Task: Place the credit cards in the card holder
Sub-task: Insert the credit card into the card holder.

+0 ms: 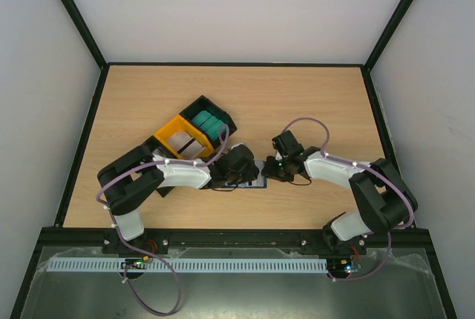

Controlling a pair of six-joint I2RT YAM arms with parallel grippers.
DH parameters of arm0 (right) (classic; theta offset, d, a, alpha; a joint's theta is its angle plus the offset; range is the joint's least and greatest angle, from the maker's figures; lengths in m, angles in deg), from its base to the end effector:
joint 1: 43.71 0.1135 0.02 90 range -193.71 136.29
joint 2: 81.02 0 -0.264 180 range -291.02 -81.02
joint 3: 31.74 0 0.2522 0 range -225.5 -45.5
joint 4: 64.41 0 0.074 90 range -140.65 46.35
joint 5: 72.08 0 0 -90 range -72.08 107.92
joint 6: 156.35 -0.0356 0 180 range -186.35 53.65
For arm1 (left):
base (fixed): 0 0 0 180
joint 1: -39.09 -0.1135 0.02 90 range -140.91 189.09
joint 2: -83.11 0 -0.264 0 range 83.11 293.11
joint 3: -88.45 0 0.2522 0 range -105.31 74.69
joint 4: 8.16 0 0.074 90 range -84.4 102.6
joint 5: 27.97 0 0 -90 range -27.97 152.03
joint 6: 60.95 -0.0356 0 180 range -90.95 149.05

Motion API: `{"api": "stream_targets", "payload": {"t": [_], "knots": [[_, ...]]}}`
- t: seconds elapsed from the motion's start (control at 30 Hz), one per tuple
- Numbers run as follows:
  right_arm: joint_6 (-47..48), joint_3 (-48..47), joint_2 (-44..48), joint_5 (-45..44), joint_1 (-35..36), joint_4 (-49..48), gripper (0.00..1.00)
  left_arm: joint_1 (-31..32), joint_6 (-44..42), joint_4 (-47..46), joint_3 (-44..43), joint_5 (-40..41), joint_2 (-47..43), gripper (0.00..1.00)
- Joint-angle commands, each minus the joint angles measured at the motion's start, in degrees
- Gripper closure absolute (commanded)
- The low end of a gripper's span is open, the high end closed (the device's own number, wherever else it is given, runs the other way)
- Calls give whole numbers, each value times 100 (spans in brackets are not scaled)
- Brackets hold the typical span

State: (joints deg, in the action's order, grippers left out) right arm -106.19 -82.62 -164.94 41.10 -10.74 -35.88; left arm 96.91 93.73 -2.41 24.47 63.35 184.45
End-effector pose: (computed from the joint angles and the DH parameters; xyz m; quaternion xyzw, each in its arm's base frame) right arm 0.2057 0.1501 0.1447 0.0077 0.9509 0.2995 0.0780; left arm 0.1884 -0.2978 0.1444 -0.0595 0.9155 -0.3437 0.2006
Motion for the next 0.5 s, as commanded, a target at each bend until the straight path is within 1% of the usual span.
{"api": "stream_targets", "payload": {"t": [0.0,0.23,0.33,0.4,0.47], "knots": [[47,73,-134,-138,34,562,71,-30,-191,237,-125,28,119,60],[51,74,-125,-177,34,570,71,-26,-587,-331,-14,-311,-46,59],[50,86,-121,-186,34,573,71,-25,-545,0,-35,10,-244,58],[57,87,-116,-191,34,580,71,-25,-466,371,-89,363,-320,53],[67,91,-125,-199,34,580,71,-25,-428,627,-140,584,-300,45]]}}
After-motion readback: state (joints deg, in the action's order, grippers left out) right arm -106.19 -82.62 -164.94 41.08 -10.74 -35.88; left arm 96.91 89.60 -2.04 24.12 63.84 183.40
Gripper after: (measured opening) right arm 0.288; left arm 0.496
